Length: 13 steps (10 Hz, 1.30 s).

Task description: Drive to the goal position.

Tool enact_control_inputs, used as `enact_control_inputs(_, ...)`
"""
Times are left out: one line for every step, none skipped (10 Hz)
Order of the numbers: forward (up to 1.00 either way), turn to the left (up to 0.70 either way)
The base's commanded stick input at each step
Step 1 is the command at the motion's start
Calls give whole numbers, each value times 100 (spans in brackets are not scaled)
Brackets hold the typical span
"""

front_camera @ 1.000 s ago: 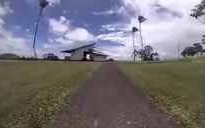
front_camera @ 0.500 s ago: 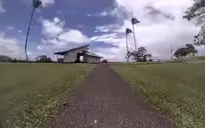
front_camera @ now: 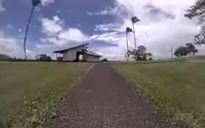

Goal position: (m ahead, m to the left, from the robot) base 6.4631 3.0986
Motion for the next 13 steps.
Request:
enact_control_inputs(70, 0)
enact_control_inputs(70, 0)
enact_control_inputs(70, 0)
enact_control_inputs(70, 2)
enact_control_inputs(70, 8)
enact_control_inputs(70, 20)
enact_control_inputs(70, 35)
enact_control_inputs(70, 2)
enact_control_inputs(70, 0)
enact_control_inputs(70, 0)
enact_control_inputs(70, 0)
enact_control_inputs(70, 0)
enact_control_inputs(70, 2)
